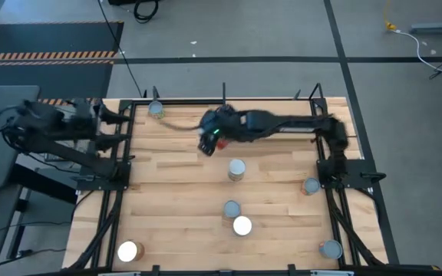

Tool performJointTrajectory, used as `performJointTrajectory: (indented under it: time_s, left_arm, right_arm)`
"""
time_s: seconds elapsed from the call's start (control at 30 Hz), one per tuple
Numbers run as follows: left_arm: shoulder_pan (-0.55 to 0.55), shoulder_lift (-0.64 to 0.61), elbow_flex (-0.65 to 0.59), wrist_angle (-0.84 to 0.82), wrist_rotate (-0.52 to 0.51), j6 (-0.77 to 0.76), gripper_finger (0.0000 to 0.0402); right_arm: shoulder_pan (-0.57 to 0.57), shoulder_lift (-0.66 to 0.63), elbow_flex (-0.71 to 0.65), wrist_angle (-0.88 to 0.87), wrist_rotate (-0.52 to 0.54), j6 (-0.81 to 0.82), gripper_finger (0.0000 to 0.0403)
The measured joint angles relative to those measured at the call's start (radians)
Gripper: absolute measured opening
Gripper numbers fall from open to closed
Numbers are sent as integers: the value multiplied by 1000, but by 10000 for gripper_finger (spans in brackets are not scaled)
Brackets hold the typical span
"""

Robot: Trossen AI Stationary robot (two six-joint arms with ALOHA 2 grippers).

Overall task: Pick and place cans onto a shelf
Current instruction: Put the top large canned corn on the shelf

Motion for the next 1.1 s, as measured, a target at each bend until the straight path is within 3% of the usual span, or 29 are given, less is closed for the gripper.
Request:
performJointTrajectory:
  time_s: [0.2,0.37,0.5,0.63,0.73,0.87,1.1]
  left_arm:
    - [1,-12,-21,128,24,45,275]
    - [2,23,-63,153,-146,28,270]
    - [2,93,-68,202,-249,25,256]
    - [29,182,-68,295,-323,69,243]
    - [92,248,-69,375,-323,90,236]
    - [190,286,-70,431,-261,62,229]
    - [351,285,-70,358,-124,-16,229]
  right_arm:
    - [-105,-308,-493,494,-12,-82,315]
    - [-232,-506,-858,908,-101,-108,315]
    - [-347,-578,-1038,1084,-193,-115,315]
    - [-442,-555,-1119,1137,-241,-211,323]
    - [-480,-480,-1154,1313,-252,-233,325]
    - [-510,-333,-1191,1634,-262,-303,319]
    - [-555,-133,-1192,1898,-242,-258,322]
